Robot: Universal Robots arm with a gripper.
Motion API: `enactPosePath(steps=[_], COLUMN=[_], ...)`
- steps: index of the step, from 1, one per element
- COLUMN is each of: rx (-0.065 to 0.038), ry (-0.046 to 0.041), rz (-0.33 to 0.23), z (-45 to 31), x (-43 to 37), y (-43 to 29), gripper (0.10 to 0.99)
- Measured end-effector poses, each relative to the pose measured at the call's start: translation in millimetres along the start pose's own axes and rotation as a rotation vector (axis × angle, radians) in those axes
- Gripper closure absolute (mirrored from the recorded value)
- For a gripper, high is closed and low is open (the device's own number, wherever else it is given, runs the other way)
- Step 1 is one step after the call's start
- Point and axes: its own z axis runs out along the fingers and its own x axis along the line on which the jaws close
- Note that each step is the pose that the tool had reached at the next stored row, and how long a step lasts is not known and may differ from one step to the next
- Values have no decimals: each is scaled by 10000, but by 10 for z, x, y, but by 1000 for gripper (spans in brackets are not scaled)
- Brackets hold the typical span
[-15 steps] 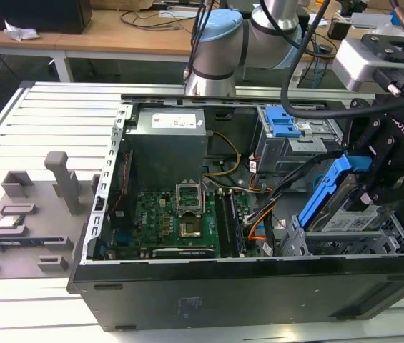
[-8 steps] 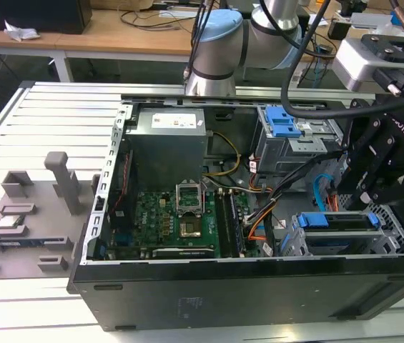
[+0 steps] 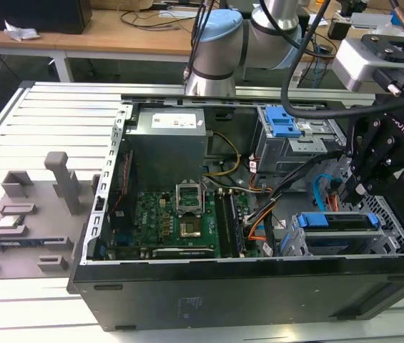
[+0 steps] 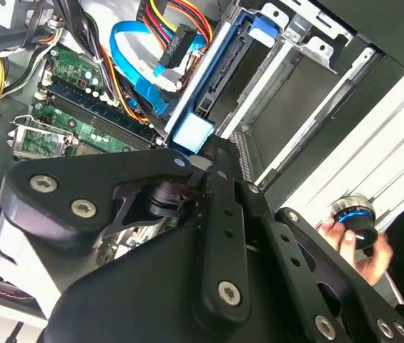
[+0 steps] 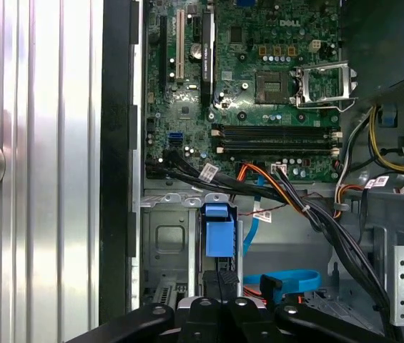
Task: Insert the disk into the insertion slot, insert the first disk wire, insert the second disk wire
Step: 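Insert the first disk wire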
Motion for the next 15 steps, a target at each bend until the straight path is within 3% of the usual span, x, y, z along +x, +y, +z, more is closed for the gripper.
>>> enactPosePath(steps=[4,8,10,12,13,15], rx=[0,-1,-2,-2,-2,-2], ry=[-3,41,63,106,133,147], rz=[0,2,3,4,6,8], z=[2,28,41,66,103,188], x=[0,-51,-118,-274,-364,-437], y=[-14,-161,-224,-298,-331,-345], gripper=[980,980,980,980,980,980])
